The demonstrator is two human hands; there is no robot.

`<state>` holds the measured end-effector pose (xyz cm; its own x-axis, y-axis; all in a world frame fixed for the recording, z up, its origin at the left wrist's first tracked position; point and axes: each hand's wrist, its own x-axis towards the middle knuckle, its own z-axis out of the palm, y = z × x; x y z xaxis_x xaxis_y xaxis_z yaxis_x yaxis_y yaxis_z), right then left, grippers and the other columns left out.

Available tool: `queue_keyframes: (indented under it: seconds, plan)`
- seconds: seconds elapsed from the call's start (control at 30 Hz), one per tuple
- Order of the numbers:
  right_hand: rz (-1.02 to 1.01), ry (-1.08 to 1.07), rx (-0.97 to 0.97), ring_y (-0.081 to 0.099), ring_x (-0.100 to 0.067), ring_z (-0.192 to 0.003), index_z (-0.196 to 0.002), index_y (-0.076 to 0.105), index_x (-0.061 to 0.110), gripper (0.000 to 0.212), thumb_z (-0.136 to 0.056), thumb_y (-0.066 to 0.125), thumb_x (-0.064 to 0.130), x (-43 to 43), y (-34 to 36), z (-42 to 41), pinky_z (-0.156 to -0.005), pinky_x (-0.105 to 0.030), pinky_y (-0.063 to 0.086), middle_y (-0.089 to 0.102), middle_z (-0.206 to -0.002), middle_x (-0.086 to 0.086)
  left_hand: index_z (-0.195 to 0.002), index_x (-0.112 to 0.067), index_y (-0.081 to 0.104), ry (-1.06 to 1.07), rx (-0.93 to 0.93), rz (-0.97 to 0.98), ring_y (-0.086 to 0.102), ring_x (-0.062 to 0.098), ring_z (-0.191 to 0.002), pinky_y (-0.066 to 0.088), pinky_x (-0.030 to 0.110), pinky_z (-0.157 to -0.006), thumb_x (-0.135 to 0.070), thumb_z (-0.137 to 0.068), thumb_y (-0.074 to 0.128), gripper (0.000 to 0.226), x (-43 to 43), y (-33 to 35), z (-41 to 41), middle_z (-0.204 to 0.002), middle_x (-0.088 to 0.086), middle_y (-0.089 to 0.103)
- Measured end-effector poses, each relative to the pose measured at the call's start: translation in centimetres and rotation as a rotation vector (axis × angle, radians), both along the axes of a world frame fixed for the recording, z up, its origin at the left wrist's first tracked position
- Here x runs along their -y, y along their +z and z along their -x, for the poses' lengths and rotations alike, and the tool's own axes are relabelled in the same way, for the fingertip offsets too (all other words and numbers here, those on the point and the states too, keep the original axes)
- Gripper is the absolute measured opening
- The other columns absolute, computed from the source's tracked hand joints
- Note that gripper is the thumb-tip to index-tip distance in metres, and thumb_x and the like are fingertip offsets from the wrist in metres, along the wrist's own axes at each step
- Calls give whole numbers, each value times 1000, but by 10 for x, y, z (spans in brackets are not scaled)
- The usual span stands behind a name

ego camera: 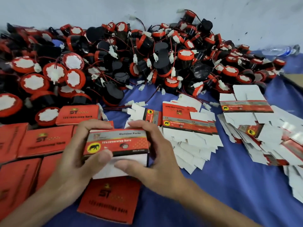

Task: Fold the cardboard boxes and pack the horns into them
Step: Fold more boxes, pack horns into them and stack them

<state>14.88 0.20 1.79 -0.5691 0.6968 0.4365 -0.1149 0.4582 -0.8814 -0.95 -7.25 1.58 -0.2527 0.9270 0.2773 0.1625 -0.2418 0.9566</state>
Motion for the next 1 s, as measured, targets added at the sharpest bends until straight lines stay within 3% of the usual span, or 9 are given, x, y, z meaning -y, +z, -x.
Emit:
queue_keyframes:
  seconds: [0.1, 0.2, 0.27, 0.4, 0.53, 0.67, 0.87, 1.0]
  plan:
    - [-28, -59, 18, 64, 0, -90, -107, 47, 39, 46, -69, 71, 47, 3, -10, -5, -79, -20, 51, 62, -96, 31, -111, -28, 50, -24, -139, 14, 65, 2, -92, 53, 16, -75, -83, -62, 62, 75, 2, 4, -10, -105, -20, 63]
    - [-8, -71, -3, 64, 0, -92, -110, 46, 50, 46, -73, 65, 67, 12, -24, -7, -77, -15, 49, 61, -101, 33, -108, -44, 46, -28, -267, 8, 60, -1, -99, 48, 10, -78, -83, -67, 56, 57, 8, -1, -15, -109, -27, 54]
    - [-2, -29, -28, 63, -2, -96, -113, 40, 59, 41, -78, 56, 72, 16, -28, -6, -80, -18, 50, 58, -107, 32, -106, -46, 47, -24, -307, -7, 58, 1, -103, 46, 9, -81, -80, -74, 52, 48, 9, -3, -15, -111, -23, 53]
    - [49, 47, -26, 61, -6, -99, -114, 34, 61, 38, -82, 51, 71, 19, -31, -5, -83, -23, 50, 55, -109, 28, -104, -40, 50, -2, -345, -45, 58, 4, -98, 45, 12, -82, -75, -83, 44, 41, 6, -4, -11, -108, -10, 54]
    - [25, 58, -19, 57, 5, -96, -112, 31, 60, 33, -85, 50, 64, 18, -32, -4, -81, -12, 45, 50, -106, 38, -102, -41, 50, 20, -364, -58, 59, 12, -90, 48, 27, -76, -75, -85, 41, 39, 5, -6, -11, -101, -7, 56]
    - [-35, 37, -32, 54, 9, -92, -111, 36, 44, 29, -89, 51, 55, 16, -33, -4, -79, -6, 40, 49, -103, 37, -97, -39, 51, 1, -357, -66, 60, 23, -88, 46, 41, -74, -75, -84, 42, 39, 2, -4, -9, -97, 0, 57]
    - [-130, 14, -49, 51, 13, -94, -111, 33, 40, 28, -91, 52, 48, 13, -32, -5, -80, -3, 39, 44, -105, 42, -94, -46, 54, 49, -355, -120, 61, 18, -86, 49, 41, -74, -72, -81, 47, 30, -3, -5, -10, -95, -4, 60]
    - [-145, -51, -48, 55, 6, -102, -124, 43, 29, 43, -86, 59, 43, 6, -35, -5, -85, -9, 42, 50, -111, 29, -95, -55, 57, 39, -306, -88, 66, 0, -88, 52, 15, -70, -77, -71, 56, 33, -8, -3, -10, -99, -19, 68]
